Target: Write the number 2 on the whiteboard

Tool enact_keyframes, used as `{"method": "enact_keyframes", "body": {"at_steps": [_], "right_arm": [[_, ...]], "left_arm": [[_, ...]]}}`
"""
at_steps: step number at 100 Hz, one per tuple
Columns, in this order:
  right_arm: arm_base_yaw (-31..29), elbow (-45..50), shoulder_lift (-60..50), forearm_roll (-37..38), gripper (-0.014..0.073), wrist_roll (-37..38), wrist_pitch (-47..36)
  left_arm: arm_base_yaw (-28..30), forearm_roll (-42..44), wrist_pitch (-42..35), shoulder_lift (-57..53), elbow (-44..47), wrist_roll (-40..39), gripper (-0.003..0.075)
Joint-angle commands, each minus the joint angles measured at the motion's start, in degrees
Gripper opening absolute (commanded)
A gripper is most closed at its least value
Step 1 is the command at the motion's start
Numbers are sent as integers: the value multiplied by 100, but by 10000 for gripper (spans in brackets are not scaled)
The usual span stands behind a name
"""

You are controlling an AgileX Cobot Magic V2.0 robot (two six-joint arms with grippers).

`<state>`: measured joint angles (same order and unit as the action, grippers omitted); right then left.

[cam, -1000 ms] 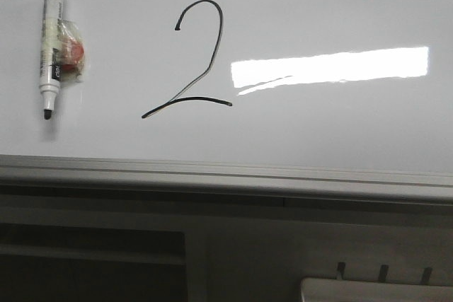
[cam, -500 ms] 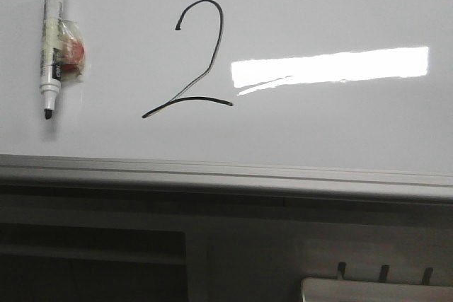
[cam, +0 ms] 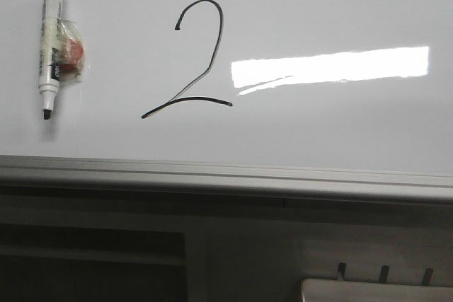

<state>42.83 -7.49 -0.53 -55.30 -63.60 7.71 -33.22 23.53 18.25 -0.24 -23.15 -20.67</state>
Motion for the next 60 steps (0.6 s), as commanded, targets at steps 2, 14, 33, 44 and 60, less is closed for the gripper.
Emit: {"method": "enact_keyframes", "body": {"at_steps": [2,14,33,44,60], "right_arm": [[-10,-144,23,-77,-66,7,-254],[-10,-144,23,-77,-66,7,-254],[-10,-144,23,-77,-66,7,-254],[-10,-144,23,-77,-66,7,-254],[-10,-144,23,-77,-66,7,-254]], "left_arm": [[-11,-17,-386,-27,-124,-25,-20],[-11,-17,-353,-27,-124,-25,-20],[42,-366,519,-27,-124,147,-20],[409,-696,739,-27,-75,862,-20],[1284,-1315,376,-27,225,1838,-20]]}}
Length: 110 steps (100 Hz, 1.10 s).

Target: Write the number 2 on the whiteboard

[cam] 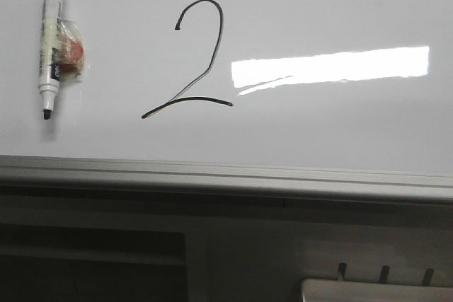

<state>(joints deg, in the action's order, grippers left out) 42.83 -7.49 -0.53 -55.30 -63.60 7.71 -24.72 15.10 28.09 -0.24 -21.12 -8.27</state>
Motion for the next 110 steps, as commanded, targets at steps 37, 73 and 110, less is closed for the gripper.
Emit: {"method": "enact_keyframes", "body": {"at_steps": [37,73,110], "right_arm": [[-10,-144,23,-77,-66,7,-254],[-10,-144,23,-77,-66,7,-254],[-10,-144,23,-77,-66,7,-254]], "left_arm": [[2099,-1376,-1443,-106,1500,1882,-20],[2162,-872,-1230,-147,2183,827,-20],[2172,-858,-1230,-147,2183,827,-20]]}}
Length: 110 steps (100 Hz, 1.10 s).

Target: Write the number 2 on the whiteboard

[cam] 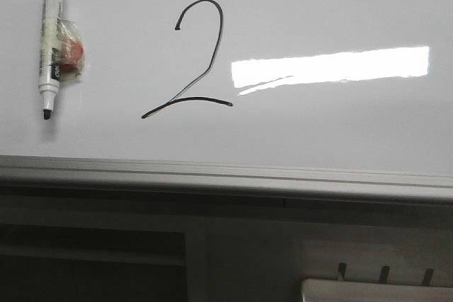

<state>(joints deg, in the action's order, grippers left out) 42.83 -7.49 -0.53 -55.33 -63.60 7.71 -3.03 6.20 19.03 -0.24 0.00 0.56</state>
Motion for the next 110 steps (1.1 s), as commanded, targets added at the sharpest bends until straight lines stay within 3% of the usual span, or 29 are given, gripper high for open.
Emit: {"method": "enact_keyframes", "body": {"at_steps": [1,87,91,97,110], "right_arm": [[-10,-144,23,-74,-66,7,-254],[-10,-144,23,-57,-66,102,-445],[-10,-144,23,257,-66,357,-517],[-22,-144,23,1301,-66,1603,-656],[-22,-144,23,4801,-70,5012,-1038]], "left_arm": [[3,32,-324,-147,71,-56,-20],[3,32,-324,-147,71,-56,-20],[3,32,-324,-147,71,-56,-20],[3,32,-324,-147,71,-56,-20],[3,32,-324,-147,71,-56,-20]]}}
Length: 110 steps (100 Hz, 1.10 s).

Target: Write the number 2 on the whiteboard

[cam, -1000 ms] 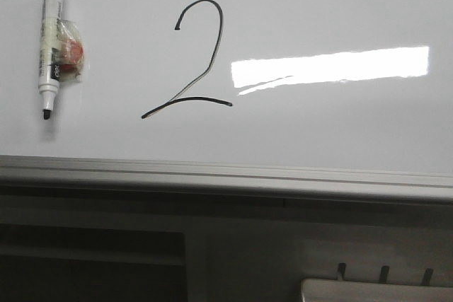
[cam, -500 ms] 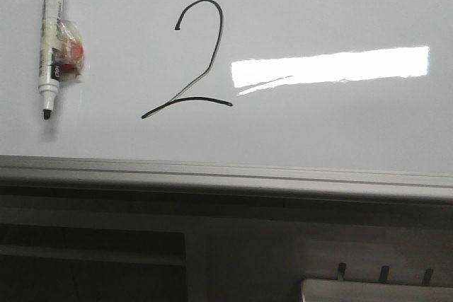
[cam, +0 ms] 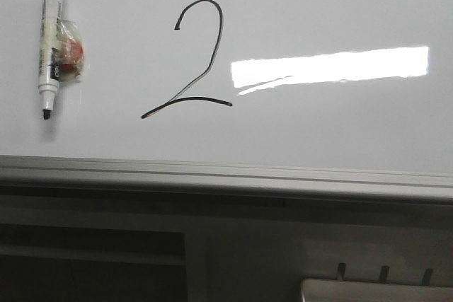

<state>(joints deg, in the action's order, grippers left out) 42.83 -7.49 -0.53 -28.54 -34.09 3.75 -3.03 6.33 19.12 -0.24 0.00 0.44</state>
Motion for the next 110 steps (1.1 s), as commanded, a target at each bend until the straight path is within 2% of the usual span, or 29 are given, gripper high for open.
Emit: {"method": "enact_keyframes", "body": {"at_steps": [1,5,8,20,63,88,110], "right_arm": [[-22,-144,23,2265,-71,2198,-696],[-35,-144,23,2920,-71,2754,-862],[-97,-144,23,3148,-71,2885,-979],[-677,-119,23,3149,-71,2878,-1113],[-4588,145,23,3137,-71,2878,-1082],[-4825,996,-125,3107,-71,2878,-1343],[-4835,971,-125,3009,-71,2878,153]], "left_arm": [[3,19,-334,-147,71,-44,-20],[3,19,-334,-147,71,-44,-20],[3,19,-334,-147,71,-44,-20],[3,19,-334,-147,71,-44,-20],[3,19,-334,-147,71,-44,-20],[3,19,-334,-147,71,-44,-20],[3,19,-334,-147,71,-44,-20]]}}
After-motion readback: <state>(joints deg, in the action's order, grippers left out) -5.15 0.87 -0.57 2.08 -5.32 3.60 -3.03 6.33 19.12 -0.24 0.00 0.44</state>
